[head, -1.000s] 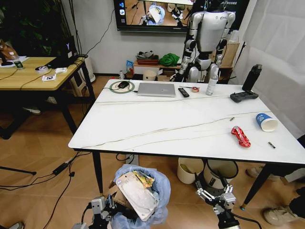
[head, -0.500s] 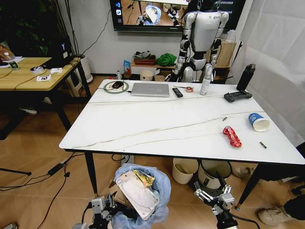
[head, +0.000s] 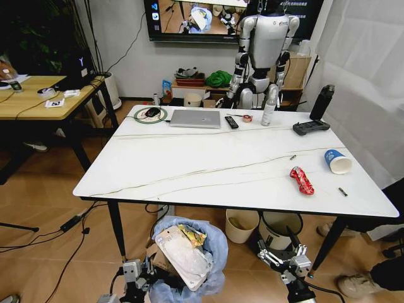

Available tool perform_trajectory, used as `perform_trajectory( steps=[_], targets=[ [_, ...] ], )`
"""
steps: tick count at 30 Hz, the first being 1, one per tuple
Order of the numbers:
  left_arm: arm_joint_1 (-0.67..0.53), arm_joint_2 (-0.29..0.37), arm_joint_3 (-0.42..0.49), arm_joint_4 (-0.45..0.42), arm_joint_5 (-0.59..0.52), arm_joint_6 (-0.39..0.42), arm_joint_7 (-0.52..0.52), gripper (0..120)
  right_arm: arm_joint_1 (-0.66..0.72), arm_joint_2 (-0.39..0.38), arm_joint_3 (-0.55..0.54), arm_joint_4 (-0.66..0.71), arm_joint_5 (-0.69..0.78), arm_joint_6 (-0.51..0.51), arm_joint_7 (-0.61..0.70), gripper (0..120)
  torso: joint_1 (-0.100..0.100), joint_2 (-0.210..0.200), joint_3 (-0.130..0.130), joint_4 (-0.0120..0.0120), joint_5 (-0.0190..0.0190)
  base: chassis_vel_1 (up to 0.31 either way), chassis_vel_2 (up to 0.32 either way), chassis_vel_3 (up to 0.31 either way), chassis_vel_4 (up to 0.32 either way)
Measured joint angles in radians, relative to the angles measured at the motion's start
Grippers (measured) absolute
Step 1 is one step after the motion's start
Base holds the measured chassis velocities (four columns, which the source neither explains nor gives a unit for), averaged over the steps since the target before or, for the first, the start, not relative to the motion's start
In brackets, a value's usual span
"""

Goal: Pick up the trash bin and place the trash from the table into it.

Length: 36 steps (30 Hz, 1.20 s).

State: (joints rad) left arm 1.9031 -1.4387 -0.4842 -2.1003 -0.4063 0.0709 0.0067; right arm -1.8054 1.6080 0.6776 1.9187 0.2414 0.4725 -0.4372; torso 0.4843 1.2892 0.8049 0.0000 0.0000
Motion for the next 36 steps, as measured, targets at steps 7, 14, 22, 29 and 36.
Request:
perform_trajectory(
  steps=[7, 14, 22, 29, 36],
  targets=[
    [0.001, 0.001, 0.002, 0.001, 0.001, 0.000, 0.000, 0, -0.003, 0.000, 0.000, 0.000, 0.002, 0.001, -0.004, 100, 0.000, 0.000, 0.000, 0.0000, 0.0000, -0.036, -0.028, 0.031, 0.034],
    [0.002, 0.003, 0.003, 0.001, 0.001, 0.000, 0.000, 0, -0.003, 0.000, -0.002, -0.002, 0.003, 0.001, -0.007, 100, 0.000, 0.000, 0.000, 0.0000, 0.0000, -0.013, -0.014, 0.014, 0.009],
    [0.003, 0.002, 0.004, 0.001, 0.001, -0.001, 0.000, 0, -0.003, 0.000, -0.002, -0.005, 0.007, 0.001, -0.009, 100, 0.000, 0.000, 0.000, 0.0000, 0.0000, -0.039, -0.047, 0.051, 0.043],
    [0.003, 0.001, 0.005, 0.001, 0.001, -0.002, 0.000, 0, -0.002, 0.000, -0.002, -0.005, 0.012, 0.000, -0.010, 100, 0.000, 0.000, 0.000, 0.0000, 0.0000, -0.029, -0.026, 0.028, 0.024],
    [0.004, 0.001, 0.005, 0.001, 0.003, -0.002, 0.000, 0, 0.000, 0.000, -0.004, -0.006, 0.013, 0.000, -0.010, 100, 0.000, 0.000, 0.000, 0.0000, 0.0000, -0.040, -0.033, 0.042, 0.050]
  ],
)
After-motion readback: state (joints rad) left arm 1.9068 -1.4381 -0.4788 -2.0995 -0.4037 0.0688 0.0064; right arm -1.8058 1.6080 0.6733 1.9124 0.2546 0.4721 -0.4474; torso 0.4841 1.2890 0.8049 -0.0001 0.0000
